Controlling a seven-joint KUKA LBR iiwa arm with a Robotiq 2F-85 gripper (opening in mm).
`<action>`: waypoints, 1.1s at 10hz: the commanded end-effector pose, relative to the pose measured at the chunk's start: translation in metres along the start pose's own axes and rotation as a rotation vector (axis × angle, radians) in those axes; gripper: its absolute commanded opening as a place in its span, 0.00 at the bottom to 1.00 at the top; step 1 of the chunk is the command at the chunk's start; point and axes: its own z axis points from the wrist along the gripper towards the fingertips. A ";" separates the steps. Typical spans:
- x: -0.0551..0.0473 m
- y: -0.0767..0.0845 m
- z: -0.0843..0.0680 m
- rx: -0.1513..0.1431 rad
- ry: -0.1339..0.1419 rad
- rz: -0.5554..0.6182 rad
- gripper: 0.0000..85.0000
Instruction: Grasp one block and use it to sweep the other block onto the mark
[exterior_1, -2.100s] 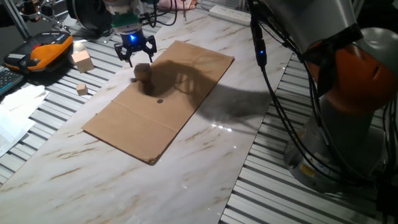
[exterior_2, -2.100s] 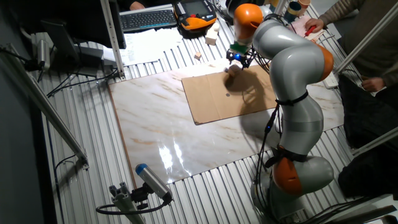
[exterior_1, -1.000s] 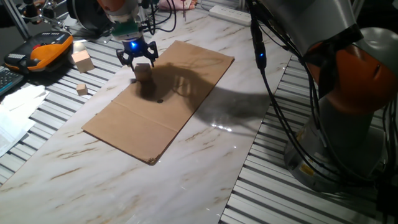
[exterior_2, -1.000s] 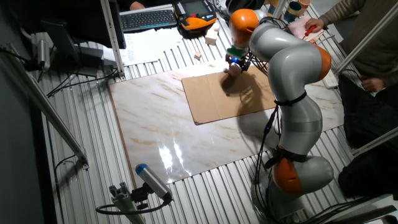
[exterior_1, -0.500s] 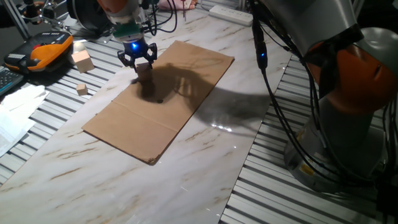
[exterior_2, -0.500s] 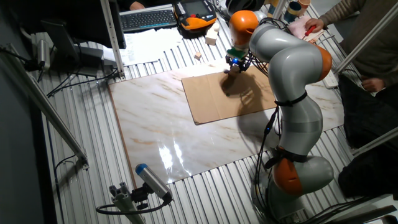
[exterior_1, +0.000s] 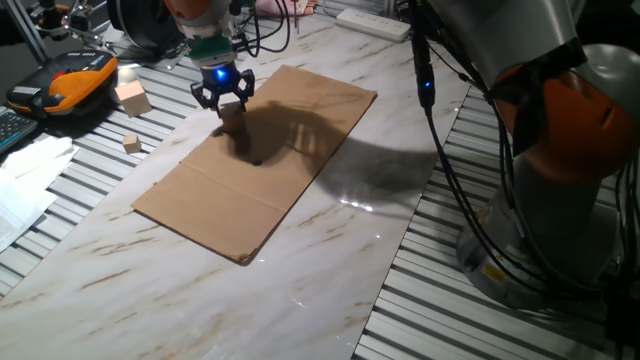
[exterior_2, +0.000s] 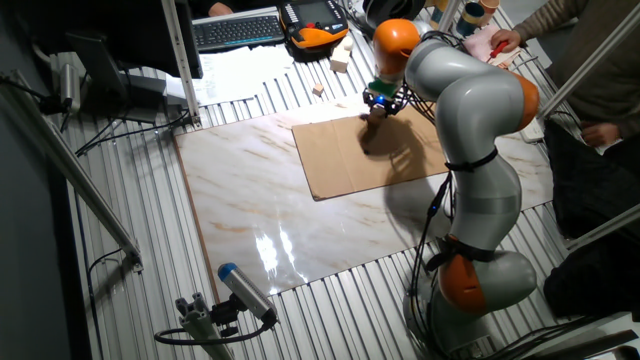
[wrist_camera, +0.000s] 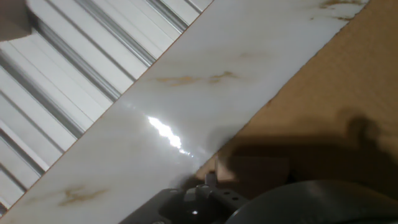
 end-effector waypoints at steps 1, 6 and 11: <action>0.000 0.000 -0.001 0.002 -0.006 -0.007 0.00; 0.015 0.001 -0.003 0.000 -0.002 -0.010 0.00; 0.035 0.003 -0.007 0.006 -0.001 0.006 0.00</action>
